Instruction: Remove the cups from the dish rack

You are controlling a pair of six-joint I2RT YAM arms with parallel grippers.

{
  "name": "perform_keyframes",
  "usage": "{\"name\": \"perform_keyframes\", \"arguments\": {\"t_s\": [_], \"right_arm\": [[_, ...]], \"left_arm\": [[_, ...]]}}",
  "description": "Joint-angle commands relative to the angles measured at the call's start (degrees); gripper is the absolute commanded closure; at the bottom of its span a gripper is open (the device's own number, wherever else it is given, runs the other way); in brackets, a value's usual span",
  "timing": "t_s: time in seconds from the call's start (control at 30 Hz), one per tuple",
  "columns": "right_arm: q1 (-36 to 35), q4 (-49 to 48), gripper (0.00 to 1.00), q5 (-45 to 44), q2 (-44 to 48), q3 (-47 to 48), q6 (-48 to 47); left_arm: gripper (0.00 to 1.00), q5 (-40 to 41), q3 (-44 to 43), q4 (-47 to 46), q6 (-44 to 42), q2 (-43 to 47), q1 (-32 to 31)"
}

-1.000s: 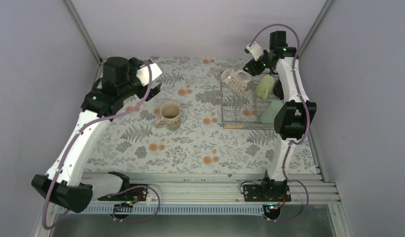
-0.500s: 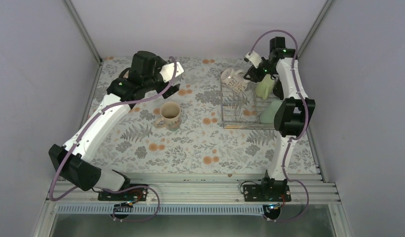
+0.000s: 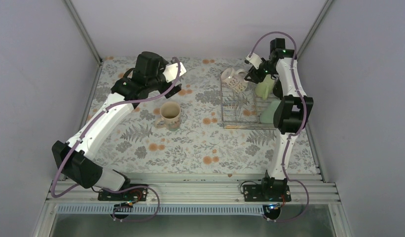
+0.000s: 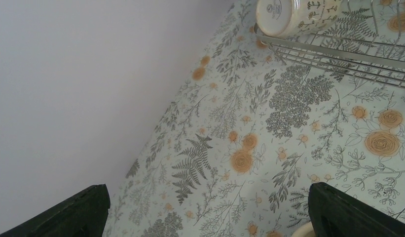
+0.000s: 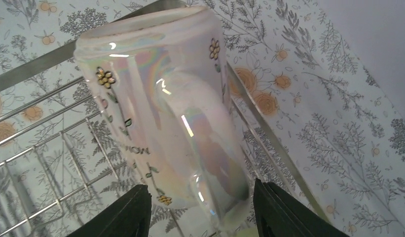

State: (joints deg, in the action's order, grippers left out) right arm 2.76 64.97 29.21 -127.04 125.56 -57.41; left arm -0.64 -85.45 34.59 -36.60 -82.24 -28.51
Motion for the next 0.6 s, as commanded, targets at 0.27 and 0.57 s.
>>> {"name": "perform_keyframes", "arguments": {"t_s": [0.27, 0.57], "right_arm": [[0.4, -0.2, 0.66, 0.1, -7.7, 8.5, -2.0], [0.6, 2.2, 0.83, 1.8, -1.9, 3.9, -4.2]], "left_arm": [[0.00, 1.2, 1.2, -1.3, 0.8, -0.3, -0.3], [0.00, 0.9, 1.7, -1.2, 0.7, 0.7, -0.4]]}}
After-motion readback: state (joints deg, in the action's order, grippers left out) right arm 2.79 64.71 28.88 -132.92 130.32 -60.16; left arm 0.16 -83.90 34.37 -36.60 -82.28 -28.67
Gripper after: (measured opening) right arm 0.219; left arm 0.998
